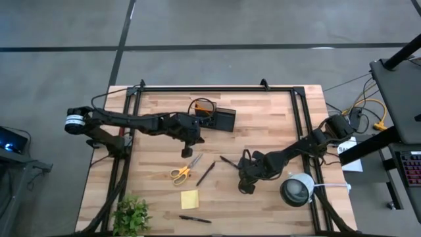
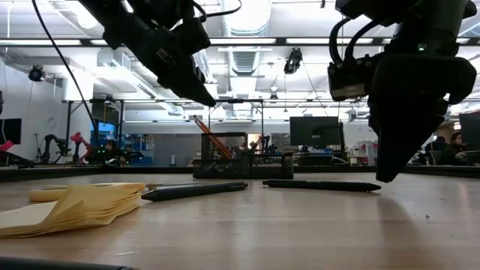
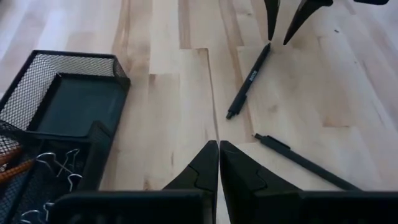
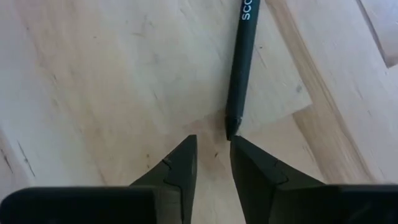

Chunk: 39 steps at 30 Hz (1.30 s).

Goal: Pick and place office supplies into organizer
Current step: Put the top black pen into the desk organizer

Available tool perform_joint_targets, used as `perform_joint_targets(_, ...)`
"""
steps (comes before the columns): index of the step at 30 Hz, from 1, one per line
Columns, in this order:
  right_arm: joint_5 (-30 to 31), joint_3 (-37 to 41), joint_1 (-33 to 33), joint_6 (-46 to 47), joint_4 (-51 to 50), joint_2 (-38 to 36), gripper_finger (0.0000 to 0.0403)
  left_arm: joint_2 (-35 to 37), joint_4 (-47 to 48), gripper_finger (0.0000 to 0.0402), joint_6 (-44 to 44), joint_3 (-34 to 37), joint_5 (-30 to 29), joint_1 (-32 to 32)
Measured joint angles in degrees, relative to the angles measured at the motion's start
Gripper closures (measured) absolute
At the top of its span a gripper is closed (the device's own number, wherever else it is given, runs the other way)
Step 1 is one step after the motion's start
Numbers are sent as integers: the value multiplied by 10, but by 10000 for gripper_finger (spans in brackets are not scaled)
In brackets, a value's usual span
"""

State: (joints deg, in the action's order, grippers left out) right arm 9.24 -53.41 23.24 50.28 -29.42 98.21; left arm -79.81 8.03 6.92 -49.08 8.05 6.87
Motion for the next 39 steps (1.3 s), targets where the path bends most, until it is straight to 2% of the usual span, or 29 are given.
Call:
perform_joint_targets(6, 32, 0, -1, -32, -1, 2, 333, 0, 0, 402, 1, 0, 0, 11)
perform_joint_targets(15, 17, -4, -4, -42, 19, 33, 368, 0, 0, 402, 1, 0, 3, 14)
perform_joint_targets(26, 21, -8, -8, -43, 18, 39, 376, -2, 0, 402, 0, 0, 5, 14)
perform_joint_targets(31, 21, -4, -11, -43, 20, 38, 391, -29, 0, 402, -2, 0, 11, 14)
perform_joint_targets(39, 23, -1, -12, -40, 25, 39, 395, -88, -1, 402, -5, -4, 62, 14)
